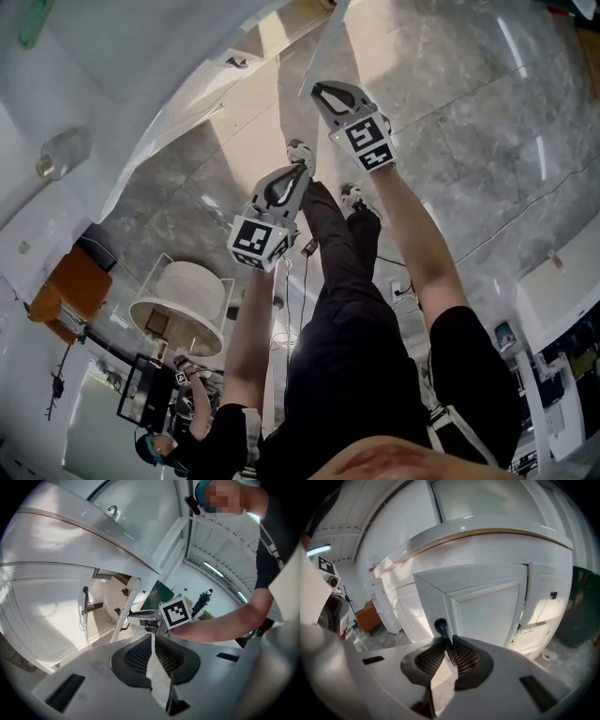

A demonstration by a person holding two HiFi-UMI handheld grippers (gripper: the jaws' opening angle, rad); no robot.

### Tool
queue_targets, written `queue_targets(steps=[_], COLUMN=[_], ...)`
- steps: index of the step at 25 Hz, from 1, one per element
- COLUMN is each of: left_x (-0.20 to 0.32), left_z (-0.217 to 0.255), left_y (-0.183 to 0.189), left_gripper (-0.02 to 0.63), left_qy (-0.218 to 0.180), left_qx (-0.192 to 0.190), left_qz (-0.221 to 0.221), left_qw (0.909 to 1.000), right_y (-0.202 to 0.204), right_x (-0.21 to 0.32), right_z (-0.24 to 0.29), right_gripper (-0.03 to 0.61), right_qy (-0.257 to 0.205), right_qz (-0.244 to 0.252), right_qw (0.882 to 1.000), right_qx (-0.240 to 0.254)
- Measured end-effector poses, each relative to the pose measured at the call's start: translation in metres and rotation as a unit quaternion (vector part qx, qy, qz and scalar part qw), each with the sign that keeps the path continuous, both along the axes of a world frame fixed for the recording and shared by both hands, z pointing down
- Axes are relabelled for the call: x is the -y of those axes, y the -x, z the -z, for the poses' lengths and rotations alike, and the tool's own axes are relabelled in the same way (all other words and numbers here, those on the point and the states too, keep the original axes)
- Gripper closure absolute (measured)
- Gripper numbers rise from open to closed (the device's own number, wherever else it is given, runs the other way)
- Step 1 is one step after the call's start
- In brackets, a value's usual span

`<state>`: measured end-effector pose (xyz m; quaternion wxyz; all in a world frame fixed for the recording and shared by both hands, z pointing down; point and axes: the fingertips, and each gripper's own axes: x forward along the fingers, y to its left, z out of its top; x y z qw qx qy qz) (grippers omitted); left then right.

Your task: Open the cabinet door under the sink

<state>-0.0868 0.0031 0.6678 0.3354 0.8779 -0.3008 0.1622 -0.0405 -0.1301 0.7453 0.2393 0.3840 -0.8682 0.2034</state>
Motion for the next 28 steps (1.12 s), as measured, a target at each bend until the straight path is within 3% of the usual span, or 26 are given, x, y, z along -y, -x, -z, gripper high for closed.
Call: queue_targets(steps=[6,12,22,28], left_x=[-0.011,-0.019,-0.034,-0.043], left_z=[-0.006,-0.001,-0.006,-0.009], left_y=[-0.018,-0.05,-0.081,-0.09], left_gripper=[0.583,0.583,0.583,0.583], left_qy=[0.003,-0.003,-0.011,-0.011], left_qx=[0.011,0.01,0.015,0.017], left_qz=[-0.013,-0.023,-0.044,-0.046], left_qw=[0.9999,0.9997,0.9988,0.9988], right_y=[-0.055,-0.107,-0.176,-0.202], right_x=[-0.022,-0.03,-0.022,-0.015], right_z=[-0.003,-0.004,-0.008,-0.009], right_gripper=[0.472,0.476,0.489,0.494], right_qy=[-0.002,-0.011,-0.032,-0.038], right_qz=[-0.035,-0.052,-0.035,-0.042], right_qw=[0.999,0.999,0.996,0.995], right_qx=[0.014,-0.009,-0.077,-0.085])
